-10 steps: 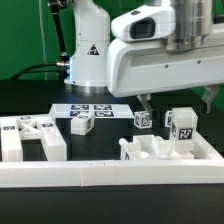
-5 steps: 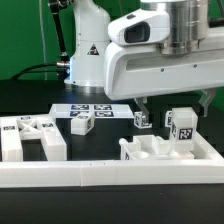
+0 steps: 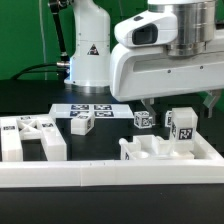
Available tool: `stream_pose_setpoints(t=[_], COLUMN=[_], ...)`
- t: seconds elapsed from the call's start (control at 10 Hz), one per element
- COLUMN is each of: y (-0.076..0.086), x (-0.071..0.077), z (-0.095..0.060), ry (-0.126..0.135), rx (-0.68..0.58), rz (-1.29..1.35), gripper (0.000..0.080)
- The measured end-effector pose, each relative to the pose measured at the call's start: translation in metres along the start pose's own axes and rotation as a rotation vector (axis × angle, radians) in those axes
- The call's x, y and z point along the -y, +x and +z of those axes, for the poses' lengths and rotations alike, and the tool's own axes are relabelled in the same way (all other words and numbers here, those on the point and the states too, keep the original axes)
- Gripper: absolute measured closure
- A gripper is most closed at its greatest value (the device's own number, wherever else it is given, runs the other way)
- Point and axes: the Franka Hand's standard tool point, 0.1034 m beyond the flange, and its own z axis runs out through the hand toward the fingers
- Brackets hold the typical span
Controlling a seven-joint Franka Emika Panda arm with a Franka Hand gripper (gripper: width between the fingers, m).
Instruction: Assemble chair
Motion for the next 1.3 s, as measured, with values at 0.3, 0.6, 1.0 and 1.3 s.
stream_pose_setpoints(t=[0.3, 0.6, 1.0, 1.3], y=[0.0, 0.0, -0.003, 0.0], x=[0.0, 0.001, 0.007, 0.019], z=[0.0, 0.0, 0.002, 0.003], ry=[0.001, 0.004, 0.006, 0.018], rx=[0.0, 0.0, -0.025, -0.055], rz=[0.032, 0.132, 0.519, 0.79], gripper=[0.0509, 0.0509, 0.0508, 0.0508])
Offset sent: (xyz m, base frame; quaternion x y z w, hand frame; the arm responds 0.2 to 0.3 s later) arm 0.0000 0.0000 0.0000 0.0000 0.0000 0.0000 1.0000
